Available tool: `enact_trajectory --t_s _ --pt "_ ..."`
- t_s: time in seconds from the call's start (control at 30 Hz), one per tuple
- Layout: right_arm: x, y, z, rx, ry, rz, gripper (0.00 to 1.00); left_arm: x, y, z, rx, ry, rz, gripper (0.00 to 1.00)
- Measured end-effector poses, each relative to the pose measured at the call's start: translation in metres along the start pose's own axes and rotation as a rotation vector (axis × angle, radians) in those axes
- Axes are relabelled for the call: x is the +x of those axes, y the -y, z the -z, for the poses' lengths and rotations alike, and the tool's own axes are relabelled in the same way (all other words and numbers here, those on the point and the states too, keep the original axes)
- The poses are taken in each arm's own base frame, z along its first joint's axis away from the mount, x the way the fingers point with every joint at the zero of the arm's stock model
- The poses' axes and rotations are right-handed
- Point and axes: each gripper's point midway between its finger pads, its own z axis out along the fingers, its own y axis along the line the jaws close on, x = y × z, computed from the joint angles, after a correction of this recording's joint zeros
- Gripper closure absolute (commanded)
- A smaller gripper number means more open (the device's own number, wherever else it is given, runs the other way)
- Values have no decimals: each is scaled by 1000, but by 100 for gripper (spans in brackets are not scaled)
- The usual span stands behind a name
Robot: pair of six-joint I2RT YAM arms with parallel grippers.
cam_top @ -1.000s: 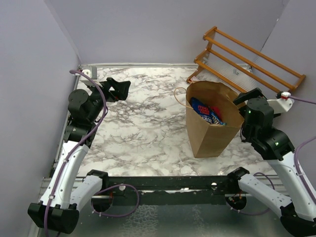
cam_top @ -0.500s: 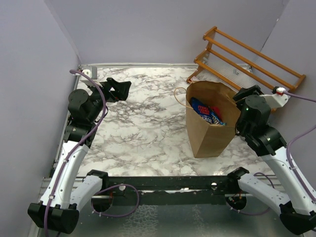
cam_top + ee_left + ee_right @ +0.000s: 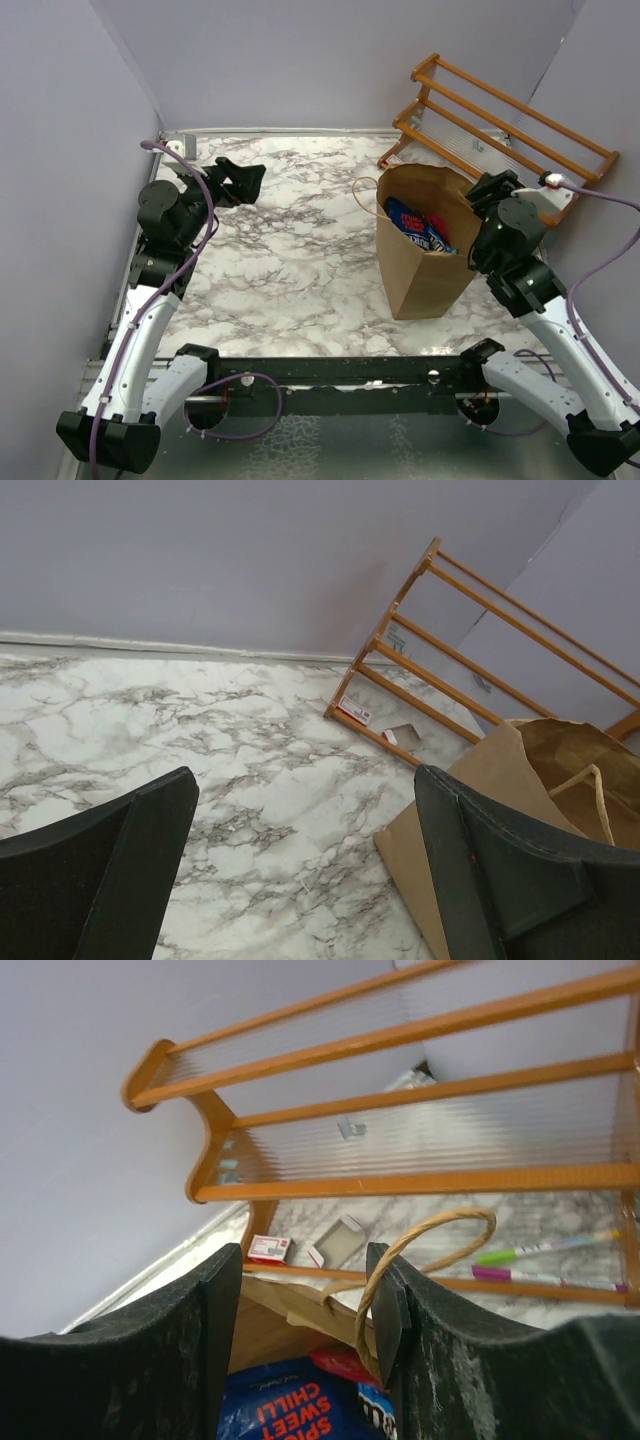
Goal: Take the snacks out of the paper bag
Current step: Adjust the paper bag at the center of the board.
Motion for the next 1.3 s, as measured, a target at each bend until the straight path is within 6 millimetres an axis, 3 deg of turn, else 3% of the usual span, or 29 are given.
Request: enact_trajectory --t_s 0.33,0.4,0.5,0.6,0.73,0.93,1.17,1.3 --pt "-1 -33 1 -233 68 96 43 3 -2 -3 -4 -11 14 9" --pt "-1 -41 0 -265 78 108 51 5 -2 -4 -4 -17 20 9" --pt "3 -51 -2 -305 77 128 79 5 -1 -3 -2 -20 23 9" --pt "5 -58 -2 -332 76 137 98 5 -1 0 -3 -21 23 9" --pt "0 -65 -2 -350 79 132 98 1 3 4 4 -8 19 9" --pt "-24 -80 6 -411 105 97 98 -2 5 7 9 2 16 9" --pt "-23 -93 13 -496 87 144 98 -2 7 7 16 -3 18 10" --pt "-18 -117 20 -614 55 186 98 -9 19 9 62 -5 24 11"
